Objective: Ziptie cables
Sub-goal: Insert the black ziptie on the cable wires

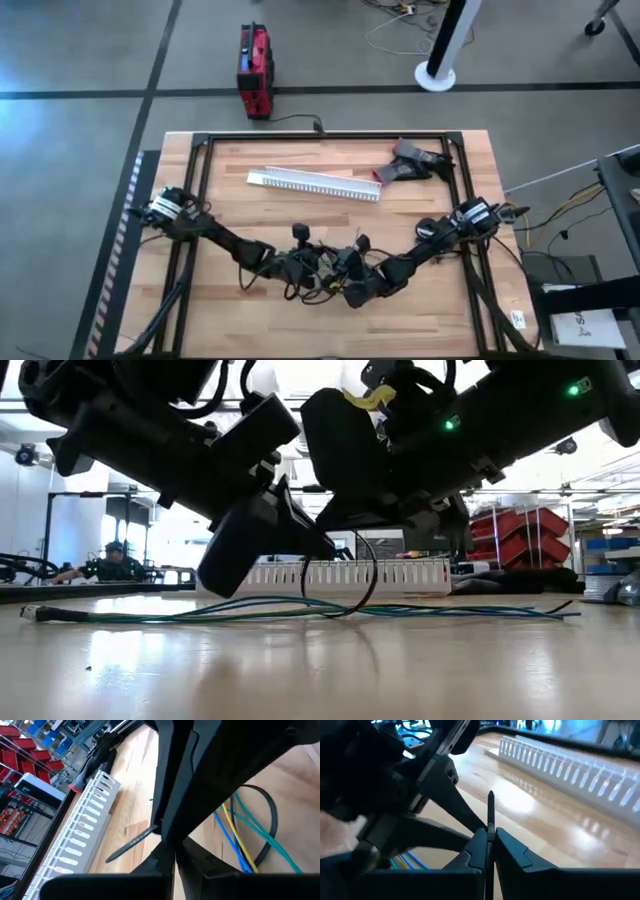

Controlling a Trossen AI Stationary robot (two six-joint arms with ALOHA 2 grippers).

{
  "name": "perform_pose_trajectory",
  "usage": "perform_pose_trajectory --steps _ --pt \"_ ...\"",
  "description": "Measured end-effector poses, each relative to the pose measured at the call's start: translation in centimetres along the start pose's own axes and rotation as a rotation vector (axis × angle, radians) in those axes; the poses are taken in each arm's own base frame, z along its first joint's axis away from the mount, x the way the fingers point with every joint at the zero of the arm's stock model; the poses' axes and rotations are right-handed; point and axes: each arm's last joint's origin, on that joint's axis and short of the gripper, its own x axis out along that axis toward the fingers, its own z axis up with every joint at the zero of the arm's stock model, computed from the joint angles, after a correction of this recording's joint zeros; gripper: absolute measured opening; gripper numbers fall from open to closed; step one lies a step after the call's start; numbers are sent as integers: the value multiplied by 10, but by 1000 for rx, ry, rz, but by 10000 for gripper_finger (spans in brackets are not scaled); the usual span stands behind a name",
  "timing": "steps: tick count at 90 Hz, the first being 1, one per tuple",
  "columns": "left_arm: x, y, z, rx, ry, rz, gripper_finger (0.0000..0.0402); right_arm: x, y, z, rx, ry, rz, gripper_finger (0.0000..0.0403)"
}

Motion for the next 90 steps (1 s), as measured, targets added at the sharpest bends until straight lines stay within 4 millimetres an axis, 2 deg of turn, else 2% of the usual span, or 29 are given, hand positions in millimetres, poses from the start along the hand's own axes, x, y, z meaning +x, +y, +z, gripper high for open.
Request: perform_pose_trajectory --steps 16,32,42,47,63,80,90 --pt "-18 15 -10 -78 2 13 24 -6 2 -2 -74 -27 -19 3" --pt "-38 34 -22 -313 -116 -57 60 -6 2 -3 -116 -35 -31 2" --pt "-42 42 -29 -505 -250 -141 91 -6 1 -4 -138 -32 -33 1" --pt "-41 45 -35 -548 -276 -175 108 -5 2 -7 -139 -34 -34 1" --pt "-30 48 -47 -395 -284 -288 159 -5 3 -13 -169 -20 -19 1" --pt "-16 69 -42 -269 -349 -345 212 -5 5 -14 -196 8 24 1" --pt "3 80 -35 -220 -291 -487 230 -5 5 -14 -193 8 24 1"
